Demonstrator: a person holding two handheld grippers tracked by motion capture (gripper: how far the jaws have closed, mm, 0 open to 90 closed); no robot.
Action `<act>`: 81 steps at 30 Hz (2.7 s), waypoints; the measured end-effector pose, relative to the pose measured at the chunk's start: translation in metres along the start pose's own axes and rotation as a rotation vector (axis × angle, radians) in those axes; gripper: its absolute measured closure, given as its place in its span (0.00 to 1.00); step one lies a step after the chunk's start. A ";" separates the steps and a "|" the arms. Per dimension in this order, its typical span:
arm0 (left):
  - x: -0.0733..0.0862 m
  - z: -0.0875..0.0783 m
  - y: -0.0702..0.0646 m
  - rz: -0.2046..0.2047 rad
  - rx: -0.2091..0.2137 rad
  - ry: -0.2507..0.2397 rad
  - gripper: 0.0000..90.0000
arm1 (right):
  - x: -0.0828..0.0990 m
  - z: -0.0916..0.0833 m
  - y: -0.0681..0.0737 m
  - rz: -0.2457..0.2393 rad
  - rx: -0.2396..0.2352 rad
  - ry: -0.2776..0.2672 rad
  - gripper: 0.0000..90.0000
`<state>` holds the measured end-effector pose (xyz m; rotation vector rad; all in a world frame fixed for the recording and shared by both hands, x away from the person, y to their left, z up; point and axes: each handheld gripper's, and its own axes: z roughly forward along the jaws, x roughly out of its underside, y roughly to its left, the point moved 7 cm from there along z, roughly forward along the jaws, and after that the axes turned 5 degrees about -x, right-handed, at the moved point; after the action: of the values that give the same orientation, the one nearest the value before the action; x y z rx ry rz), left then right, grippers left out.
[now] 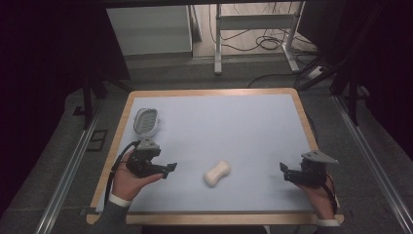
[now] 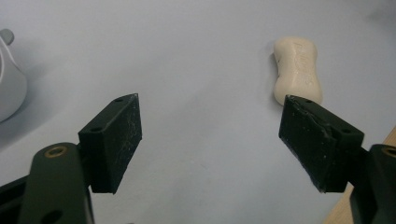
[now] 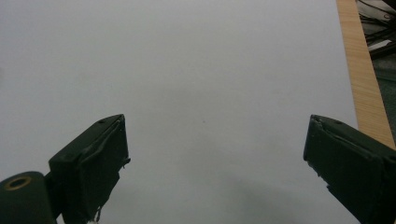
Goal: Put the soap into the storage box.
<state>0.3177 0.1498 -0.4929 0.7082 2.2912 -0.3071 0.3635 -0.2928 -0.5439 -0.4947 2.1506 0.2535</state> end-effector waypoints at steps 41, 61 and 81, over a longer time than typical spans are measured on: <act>-0.020 0.052 -0.051 0.104 0.059 0.100 0.22 | 0.002 0.002 0.001 -0.005 -0.002 0.006 0.07; -0.027 0.085 -0.079 0.142 0.103 0.169 0.23 | 0.003 0.002 -0.001 -0.002 -0.001 0.008 0.07; -0.038 0.115 -0.104 0.190 0.121 0.230 0.24 | 0.005 0.004 -0.002 0.003 -0.001 0.019 0.07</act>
<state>0.3459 0.0022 -0.5480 1.0634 2.4114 -0.2893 0.3648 -0.2945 -0.5500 -0.4960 2.1697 0.2531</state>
